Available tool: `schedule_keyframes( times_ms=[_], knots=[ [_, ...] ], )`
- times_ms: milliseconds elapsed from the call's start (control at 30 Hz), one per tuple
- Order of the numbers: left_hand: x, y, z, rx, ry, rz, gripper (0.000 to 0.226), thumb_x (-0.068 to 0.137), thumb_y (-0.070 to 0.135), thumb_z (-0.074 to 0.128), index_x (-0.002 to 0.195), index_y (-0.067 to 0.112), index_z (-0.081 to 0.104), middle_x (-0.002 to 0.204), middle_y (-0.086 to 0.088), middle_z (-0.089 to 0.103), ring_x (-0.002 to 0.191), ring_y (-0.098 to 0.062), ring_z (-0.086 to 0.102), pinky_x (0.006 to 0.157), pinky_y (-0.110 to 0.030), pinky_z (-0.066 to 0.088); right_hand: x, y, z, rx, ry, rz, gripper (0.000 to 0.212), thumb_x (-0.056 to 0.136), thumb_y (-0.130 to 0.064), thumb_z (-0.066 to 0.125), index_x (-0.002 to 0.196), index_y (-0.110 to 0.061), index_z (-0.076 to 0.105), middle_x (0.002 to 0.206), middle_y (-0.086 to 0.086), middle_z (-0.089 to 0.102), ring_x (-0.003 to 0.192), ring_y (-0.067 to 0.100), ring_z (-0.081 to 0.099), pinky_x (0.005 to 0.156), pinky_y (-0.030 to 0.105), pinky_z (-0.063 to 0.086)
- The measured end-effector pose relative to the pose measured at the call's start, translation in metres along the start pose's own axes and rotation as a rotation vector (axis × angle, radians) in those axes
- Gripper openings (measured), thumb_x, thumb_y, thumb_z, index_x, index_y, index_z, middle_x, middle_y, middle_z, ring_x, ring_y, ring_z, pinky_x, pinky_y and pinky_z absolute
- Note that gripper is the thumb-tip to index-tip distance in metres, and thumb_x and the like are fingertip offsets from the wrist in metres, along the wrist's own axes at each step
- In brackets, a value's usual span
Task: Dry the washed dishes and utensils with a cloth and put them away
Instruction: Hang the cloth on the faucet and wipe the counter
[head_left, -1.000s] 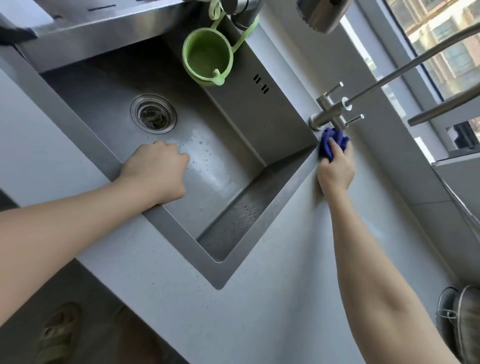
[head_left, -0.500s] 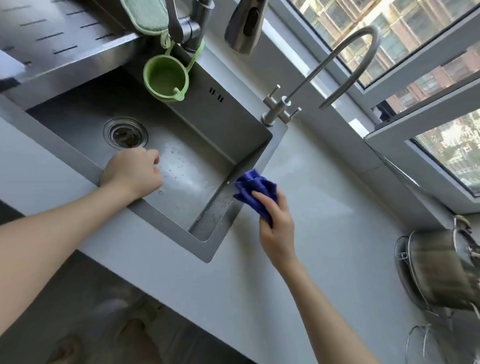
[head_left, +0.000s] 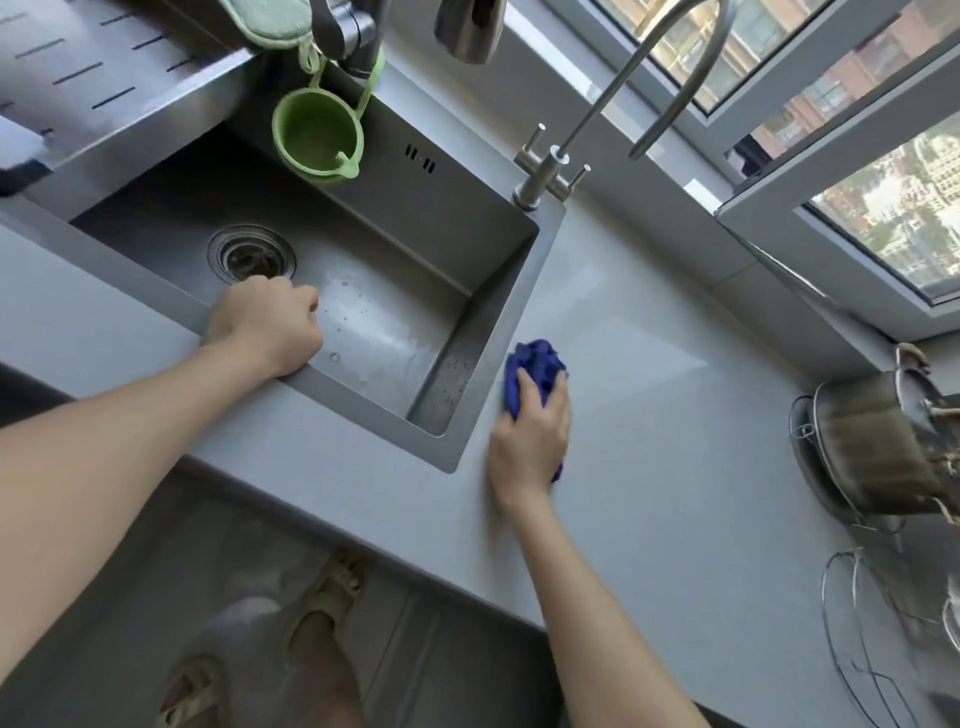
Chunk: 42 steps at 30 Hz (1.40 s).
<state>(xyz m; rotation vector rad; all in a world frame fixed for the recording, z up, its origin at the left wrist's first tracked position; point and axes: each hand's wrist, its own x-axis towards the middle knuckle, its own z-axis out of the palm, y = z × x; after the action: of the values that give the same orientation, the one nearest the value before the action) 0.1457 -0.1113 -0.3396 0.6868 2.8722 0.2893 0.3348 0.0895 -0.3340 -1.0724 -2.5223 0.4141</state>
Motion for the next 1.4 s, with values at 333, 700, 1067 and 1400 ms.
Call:
schedule_keyframes(
  times_ms=[333, 700, 1067, 1400],
  knots=[
    [0.010, 0.008, -0.013, 0.032, -0.376, -0.068, 0.039, 0.085, 0.028, 0.044, 0.121, 0.028, 0.056, 0.126, -0.009, 0.054, 0.115, -0.031, 0.051, 0.090, -0.033, 0.042, 0.037, 0.029, -0.052, 0.287, 0.139, 0.245, 0.044, 0.085, 0.001, 0.045, 0.126, -0.008, 0.059, 0.136, 0.019, 0.047, 0.121, 0.030, 0.050, 0.091, 0.018, 0.034],
    [0.019, 0.018, 0.014, 0.077, -0.071, 0.156, 0.029, 0.086, 0.025, 0.050, 0.108, 0.012, 0.064, 0.103, -0.012, 0.065, 0.100, -0.032, 0.057, 0.082, -0.037, 0.045, 0.132, 0.137, -0.039, -0.177, 0.183, 0.625, 0.045, 0.084, -0.021, 0.046, 0.127, -0.011, 0.056, 0.131, 0.032, 0.040, 0.107, 0.051, 0.048, 0.096, 0.049, 0.041],
    [0.018, 0.017, 0.010, 0.064, -0.132, 0.094, 0.037, 0.082, 0.032, 0.042, 0.106, 0.015, 0.063, 0.108, -0.006, 0.064, 0.105, -0.026, 0.054, 0.088, -0.033, 0.045, 0.117, -0.048, 0.017, 0.231, -0.326, -0.240, 0.054, 0.071, -0.008, 0.042, 0.120, -0.013, 0.065, 0.137, 0.014, 0.052, 0.120, 0.032, 0.053, 0.099, 0.036, 0.043],
    [0.017, 0.016, 0.010, -0.014, -0.135, 0.058, 0.028, 0.081, 0.024, 0.051, 0.104, 0.014, 0.063, 0.104, -0.009, 0.062, 0.103, -0.031, 0.055, 0.084, -0.035, 0.047, 0.079, 0.065, -0.119, 0.748, -0.299, 0.642, 0.027, 0.095, -0.032, 0.048, 0.108, -0.016, 0.065, 0.109, 0.004, 0.069, 0.101, 0.026, 0.063, 0.086, 0.036, 0.049]
  ],
)
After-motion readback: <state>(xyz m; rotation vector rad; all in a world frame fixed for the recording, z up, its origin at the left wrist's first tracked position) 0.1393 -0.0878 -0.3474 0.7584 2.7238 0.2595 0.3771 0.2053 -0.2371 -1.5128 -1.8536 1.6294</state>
